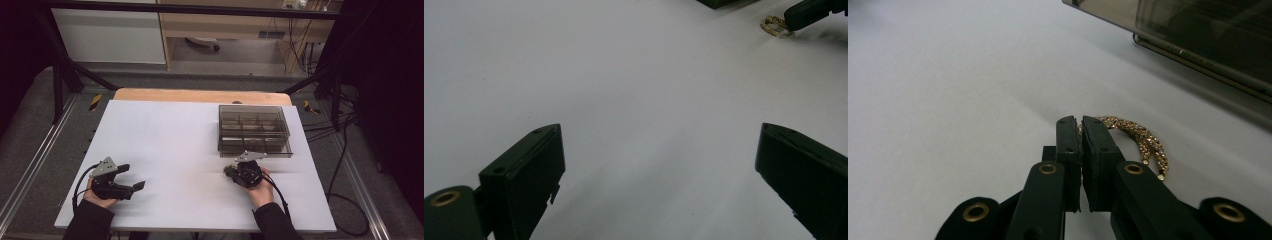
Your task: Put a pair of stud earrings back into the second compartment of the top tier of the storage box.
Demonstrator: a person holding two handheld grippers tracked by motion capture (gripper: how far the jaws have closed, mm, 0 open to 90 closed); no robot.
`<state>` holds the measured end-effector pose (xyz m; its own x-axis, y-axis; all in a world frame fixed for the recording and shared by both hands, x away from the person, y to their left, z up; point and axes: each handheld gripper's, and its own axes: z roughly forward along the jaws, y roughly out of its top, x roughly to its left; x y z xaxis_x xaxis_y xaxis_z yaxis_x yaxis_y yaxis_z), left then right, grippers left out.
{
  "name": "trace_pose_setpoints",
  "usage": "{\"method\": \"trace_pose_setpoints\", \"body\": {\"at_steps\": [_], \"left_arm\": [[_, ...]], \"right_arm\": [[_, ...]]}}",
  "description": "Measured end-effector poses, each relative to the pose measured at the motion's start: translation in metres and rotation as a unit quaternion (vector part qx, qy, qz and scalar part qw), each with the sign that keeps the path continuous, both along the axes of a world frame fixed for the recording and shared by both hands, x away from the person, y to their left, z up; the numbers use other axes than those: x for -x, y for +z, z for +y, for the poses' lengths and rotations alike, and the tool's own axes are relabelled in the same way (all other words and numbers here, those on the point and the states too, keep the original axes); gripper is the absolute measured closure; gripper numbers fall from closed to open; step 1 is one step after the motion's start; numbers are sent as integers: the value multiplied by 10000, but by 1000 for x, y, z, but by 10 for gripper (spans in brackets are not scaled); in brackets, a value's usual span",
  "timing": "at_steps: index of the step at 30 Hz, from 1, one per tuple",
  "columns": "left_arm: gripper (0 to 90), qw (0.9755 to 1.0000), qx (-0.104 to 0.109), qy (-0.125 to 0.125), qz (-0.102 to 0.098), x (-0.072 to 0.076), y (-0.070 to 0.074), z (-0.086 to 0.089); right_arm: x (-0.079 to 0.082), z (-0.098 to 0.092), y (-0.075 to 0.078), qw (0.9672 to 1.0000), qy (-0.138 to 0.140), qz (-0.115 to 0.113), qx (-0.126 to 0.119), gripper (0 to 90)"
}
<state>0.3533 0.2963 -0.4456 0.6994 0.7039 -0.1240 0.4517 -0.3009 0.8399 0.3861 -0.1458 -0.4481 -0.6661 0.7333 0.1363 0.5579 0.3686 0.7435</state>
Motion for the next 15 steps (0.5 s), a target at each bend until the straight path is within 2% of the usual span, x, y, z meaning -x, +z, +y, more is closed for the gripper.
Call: {"method": "trace_pose_setpoints", "body": {"at_steps": [15], "left_arm": [[54,10000,-5,-4,3,0,0,0]], "right_arm": [[4,-3,8,9994,15,-283,183,879]]}}
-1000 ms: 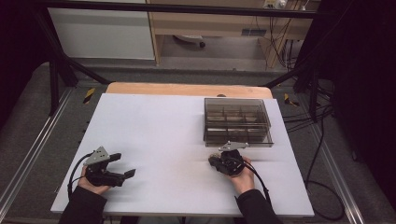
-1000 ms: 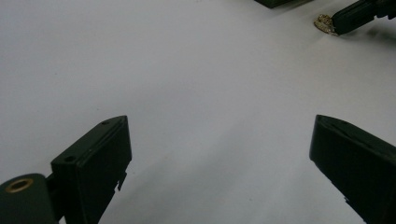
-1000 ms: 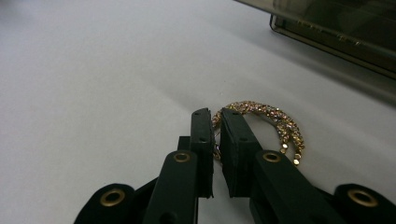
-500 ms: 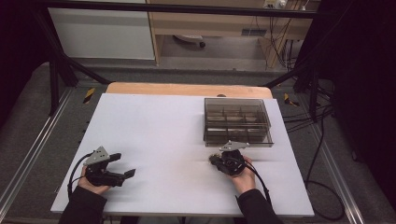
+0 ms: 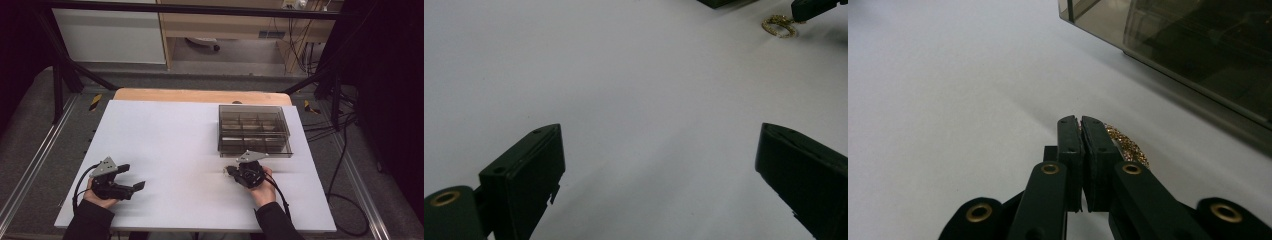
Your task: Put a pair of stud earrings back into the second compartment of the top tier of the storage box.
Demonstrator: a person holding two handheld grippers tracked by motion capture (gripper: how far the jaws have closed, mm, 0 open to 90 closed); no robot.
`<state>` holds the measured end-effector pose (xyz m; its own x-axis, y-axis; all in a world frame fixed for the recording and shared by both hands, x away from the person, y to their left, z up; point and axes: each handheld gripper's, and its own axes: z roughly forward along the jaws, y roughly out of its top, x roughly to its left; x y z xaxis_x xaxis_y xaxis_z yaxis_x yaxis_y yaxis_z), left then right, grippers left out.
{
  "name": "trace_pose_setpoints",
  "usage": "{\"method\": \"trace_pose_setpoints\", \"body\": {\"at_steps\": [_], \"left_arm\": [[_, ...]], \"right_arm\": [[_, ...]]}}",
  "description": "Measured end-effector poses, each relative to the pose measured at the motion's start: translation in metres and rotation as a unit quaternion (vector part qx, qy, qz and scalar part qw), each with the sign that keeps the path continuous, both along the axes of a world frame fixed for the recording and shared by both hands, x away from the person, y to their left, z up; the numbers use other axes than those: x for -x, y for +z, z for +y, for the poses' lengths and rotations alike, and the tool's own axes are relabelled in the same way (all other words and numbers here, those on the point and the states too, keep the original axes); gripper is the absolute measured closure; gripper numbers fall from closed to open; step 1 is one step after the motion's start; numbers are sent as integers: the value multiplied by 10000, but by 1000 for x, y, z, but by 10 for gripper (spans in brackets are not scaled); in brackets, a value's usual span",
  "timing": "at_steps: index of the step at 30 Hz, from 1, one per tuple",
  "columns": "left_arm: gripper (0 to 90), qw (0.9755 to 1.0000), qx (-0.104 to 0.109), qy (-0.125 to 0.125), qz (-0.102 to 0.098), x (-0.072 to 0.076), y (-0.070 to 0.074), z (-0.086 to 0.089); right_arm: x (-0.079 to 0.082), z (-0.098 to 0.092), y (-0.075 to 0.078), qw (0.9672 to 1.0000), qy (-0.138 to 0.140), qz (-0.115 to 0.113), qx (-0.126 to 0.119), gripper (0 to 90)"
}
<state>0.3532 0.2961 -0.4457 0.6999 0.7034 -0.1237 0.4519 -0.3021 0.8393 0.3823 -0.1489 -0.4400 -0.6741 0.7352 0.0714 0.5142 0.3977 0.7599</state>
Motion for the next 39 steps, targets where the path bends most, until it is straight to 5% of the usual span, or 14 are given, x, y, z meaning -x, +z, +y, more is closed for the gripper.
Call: {"method": "trace_pose_setpoints", "body": {"at_steps": [16,39], "left_arm": [[55,10000,-3,-6,4,0,0,0],[55,10000,-5,-2,13,0,0,0]], "right_arm": [[3,-6,8,9997,-28,-122,221,888],[11,-10,21,9997,142,-147,127,888]]}}
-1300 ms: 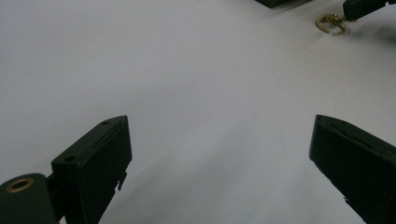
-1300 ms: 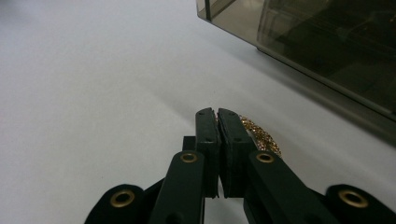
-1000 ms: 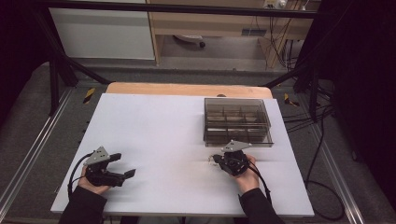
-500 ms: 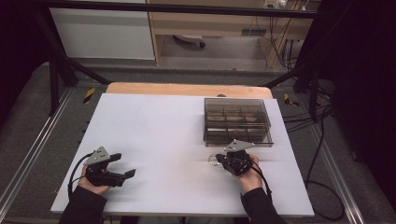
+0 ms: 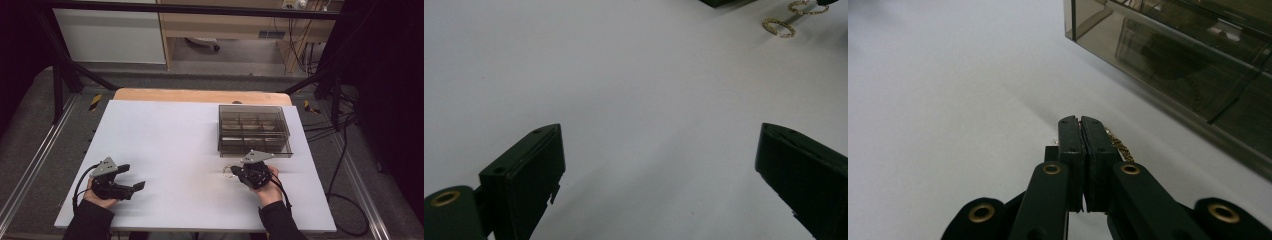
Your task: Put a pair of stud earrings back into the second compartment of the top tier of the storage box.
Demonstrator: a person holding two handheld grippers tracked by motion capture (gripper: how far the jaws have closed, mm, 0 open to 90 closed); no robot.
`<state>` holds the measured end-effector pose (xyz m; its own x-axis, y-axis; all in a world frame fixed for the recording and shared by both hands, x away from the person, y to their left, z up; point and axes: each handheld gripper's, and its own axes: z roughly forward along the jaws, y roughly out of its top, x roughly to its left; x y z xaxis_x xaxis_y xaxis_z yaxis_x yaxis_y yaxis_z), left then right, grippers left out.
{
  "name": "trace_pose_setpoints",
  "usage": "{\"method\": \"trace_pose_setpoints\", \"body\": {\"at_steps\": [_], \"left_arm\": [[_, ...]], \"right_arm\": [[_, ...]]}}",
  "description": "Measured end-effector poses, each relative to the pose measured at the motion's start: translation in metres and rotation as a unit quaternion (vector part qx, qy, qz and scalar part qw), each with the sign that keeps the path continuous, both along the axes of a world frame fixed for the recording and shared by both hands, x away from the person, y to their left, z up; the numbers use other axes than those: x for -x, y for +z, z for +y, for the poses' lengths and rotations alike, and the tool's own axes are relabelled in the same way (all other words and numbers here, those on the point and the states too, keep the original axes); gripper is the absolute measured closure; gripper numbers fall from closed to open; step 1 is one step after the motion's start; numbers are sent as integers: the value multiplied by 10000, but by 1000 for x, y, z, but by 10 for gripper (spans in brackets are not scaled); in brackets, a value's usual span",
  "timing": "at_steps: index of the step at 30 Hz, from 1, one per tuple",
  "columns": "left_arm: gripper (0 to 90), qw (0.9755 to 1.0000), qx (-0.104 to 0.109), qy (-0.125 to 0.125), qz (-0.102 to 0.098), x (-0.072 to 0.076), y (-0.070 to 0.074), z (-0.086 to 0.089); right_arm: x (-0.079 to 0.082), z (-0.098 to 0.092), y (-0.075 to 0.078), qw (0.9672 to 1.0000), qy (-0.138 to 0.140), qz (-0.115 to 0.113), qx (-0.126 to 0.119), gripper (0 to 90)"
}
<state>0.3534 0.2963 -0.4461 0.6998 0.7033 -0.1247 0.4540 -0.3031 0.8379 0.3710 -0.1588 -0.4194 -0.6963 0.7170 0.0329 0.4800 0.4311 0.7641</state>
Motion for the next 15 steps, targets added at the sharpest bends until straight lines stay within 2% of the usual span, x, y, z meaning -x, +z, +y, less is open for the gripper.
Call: {"method": "trace_pose_setpoints", "body": {"at_steps": [15], "left_arm": [[55,10000,-5,7,6,0,0,0]], "right_arm": [[5,-3,10,9999,109,-1,-98,887]]}}
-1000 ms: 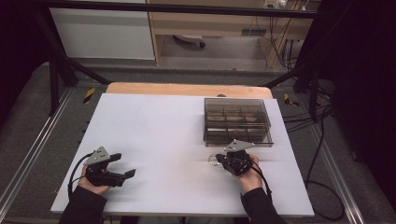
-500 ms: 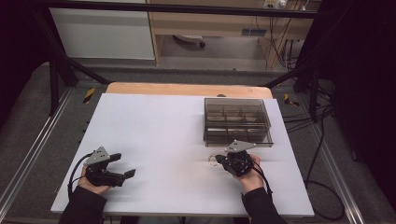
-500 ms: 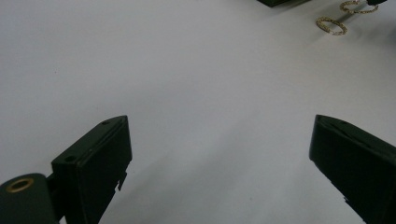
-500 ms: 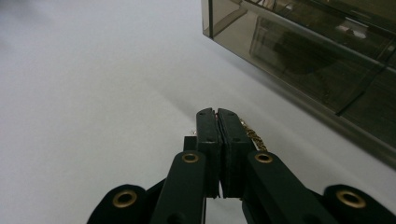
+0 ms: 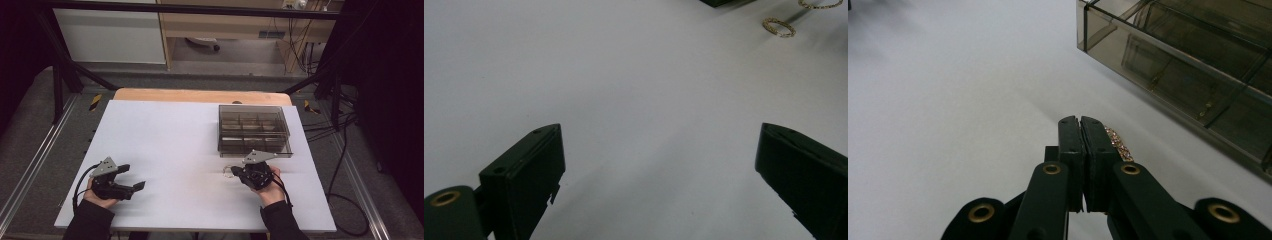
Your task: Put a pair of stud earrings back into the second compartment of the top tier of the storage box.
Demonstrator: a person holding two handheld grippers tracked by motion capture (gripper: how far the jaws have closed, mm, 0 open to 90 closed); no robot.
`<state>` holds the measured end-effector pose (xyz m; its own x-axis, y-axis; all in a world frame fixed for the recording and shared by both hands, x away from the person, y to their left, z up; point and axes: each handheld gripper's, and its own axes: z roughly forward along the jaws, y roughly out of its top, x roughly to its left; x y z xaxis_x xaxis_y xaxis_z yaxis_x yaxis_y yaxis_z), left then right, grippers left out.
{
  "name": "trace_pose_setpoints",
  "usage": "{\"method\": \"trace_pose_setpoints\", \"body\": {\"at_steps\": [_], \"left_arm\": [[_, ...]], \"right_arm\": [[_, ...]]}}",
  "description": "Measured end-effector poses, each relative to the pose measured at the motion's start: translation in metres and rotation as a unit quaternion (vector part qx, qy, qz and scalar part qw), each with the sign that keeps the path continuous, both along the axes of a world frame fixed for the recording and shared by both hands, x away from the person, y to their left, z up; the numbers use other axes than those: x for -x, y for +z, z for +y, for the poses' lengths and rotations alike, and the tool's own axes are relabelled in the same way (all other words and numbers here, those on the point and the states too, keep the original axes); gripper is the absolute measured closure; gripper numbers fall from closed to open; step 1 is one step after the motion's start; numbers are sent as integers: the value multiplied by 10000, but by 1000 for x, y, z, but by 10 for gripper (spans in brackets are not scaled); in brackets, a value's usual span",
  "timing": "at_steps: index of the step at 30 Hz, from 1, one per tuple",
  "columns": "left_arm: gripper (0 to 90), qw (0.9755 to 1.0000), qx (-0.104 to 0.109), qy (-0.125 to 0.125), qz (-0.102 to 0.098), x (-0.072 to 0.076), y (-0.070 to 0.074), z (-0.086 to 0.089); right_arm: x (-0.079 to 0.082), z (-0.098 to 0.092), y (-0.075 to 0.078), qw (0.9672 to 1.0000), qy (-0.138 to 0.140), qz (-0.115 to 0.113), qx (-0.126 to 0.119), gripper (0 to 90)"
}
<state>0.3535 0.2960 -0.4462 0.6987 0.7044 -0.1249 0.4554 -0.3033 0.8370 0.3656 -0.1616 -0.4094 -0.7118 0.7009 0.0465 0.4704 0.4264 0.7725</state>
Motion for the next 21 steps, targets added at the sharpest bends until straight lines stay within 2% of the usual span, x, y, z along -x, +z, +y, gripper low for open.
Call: {"method": "trace_pose_setpoints", "body": {"at_steps": [21], "left_arm": [[55,10000,1,4,2,0,0,0]], "right_arm": [[6,-19,24,9999,-33,3,-144,887]]}}
